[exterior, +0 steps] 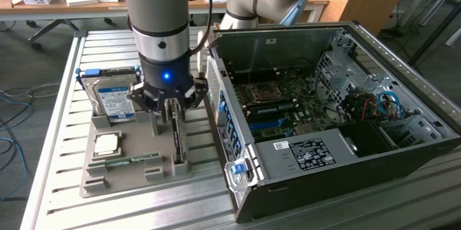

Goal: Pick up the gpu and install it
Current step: 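Pick up the gpu and move the gpu toward the slot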

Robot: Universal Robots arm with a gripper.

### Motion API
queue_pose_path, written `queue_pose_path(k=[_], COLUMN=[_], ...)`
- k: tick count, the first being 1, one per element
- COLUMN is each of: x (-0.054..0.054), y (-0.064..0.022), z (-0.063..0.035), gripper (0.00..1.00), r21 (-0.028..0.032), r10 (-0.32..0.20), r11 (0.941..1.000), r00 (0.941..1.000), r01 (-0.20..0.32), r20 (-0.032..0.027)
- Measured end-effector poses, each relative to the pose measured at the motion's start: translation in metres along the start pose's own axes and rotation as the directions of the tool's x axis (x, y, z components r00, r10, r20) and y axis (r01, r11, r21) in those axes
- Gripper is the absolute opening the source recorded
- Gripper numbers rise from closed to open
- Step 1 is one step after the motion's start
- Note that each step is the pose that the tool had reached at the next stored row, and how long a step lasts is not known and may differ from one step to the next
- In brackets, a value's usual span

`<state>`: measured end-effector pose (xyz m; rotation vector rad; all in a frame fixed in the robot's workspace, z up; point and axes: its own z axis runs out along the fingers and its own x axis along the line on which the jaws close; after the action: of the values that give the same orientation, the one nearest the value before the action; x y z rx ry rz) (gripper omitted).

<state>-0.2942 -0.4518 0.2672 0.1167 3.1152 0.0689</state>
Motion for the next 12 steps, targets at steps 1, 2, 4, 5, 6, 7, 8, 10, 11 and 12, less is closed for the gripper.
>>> queue_pose_path(k=[1, 2, 4, 5, 6, 7, 8, 10, 11, 12], x=[0.0, 0.0, 0.0, 0.0, 0.0, 0.0, 0.0, 0.0, 0.0, 0.0], y=[-0.0001, -0.0003, -0.0005, -0.0006, -0.0007, -0.0008, -0.001, -0.0013, -0.0014, -0.0016], z=[0.0012, 0.0025, 0.0048, 0.0059, 0.0071, 0.0082, 0.0093, 0.0118, 0.0131, 0.0142], gripper=[0.43, 0.43, 0.43, 0.43, 0.43, 0.43, 0.43, 0.43, 0.43, 0.43], r21=[0.0, 0.0, 0.0, 0.0, -0.0001, -0.0001, 0.0, 0.0, 0.0, 0.0], r10=[0.0, 0.0, 0.0, 0.0, 0.0, 0.0, 0.0, 0.0, 0.0, 0.0], r11=[1.0, 1.0, 1.0, 1.0, 1.0, 1.0, 1.0, 1.0, 1.0, 1.0], r00=[1.0, 1.0, 1.0, 1.0, 1.0, 1.0, 1.0, 1.0, 1.0, 1.0], r01=[0.0, 0.0, 0.0, 0.0, 0.0, 0.0, 0.0, 0.0, 0.0, 0.0], r20=[0.0, 0.0, 0.0, 0.0, 0.0, 0.0, 0.0, 0.0, 0.0, -0.0001])
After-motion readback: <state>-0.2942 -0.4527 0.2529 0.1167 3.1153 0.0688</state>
